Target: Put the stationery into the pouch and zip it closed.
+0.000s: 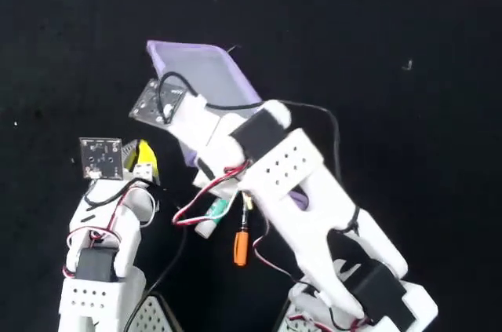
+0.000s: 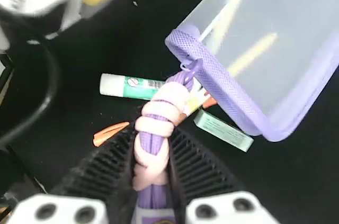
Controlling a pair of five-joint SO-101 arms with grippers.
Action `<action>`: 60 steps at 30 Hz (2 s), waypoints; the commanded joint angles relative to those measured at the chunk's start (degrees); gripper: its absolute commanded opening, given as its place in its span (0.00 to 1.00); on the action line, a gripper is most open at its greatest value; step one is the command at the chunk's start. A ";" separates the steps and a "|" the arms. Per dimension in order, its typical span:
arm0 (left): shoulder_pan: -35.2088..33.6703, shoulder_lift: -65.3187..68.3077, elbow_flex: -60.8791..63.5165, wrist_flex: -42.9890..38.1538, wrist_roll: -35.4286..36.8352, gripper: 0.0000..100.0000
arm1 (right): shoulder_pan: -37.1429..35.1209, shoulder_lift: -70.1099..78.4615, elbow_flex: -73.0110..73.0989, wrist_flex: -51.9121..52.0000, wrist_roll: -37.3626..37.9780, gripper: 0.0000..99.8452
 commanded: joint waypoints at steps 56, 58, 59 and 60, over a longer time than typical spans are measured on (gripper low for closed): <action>6.73 -3.87 -6.99 3.34 -0.35 0.04 | -7.91 -15.87 14.11 -19.69 -0.62 0.01; 6.99 -3.87 -10.51 9.14 -0.35 0.04 | -7.91 -15.96 14.29 -20.04 -0.62 0.01; 6.99 -3.87 -11.47 10.90 -0.35 0.04 | -7.91 -15.96 14.29 -20.04 -0.62 0.01; 6.99 -3.87 -12.00 11.96 -0.44 0.04 | -7.91 -15.96 14.29 -20.04 -0.62 0.01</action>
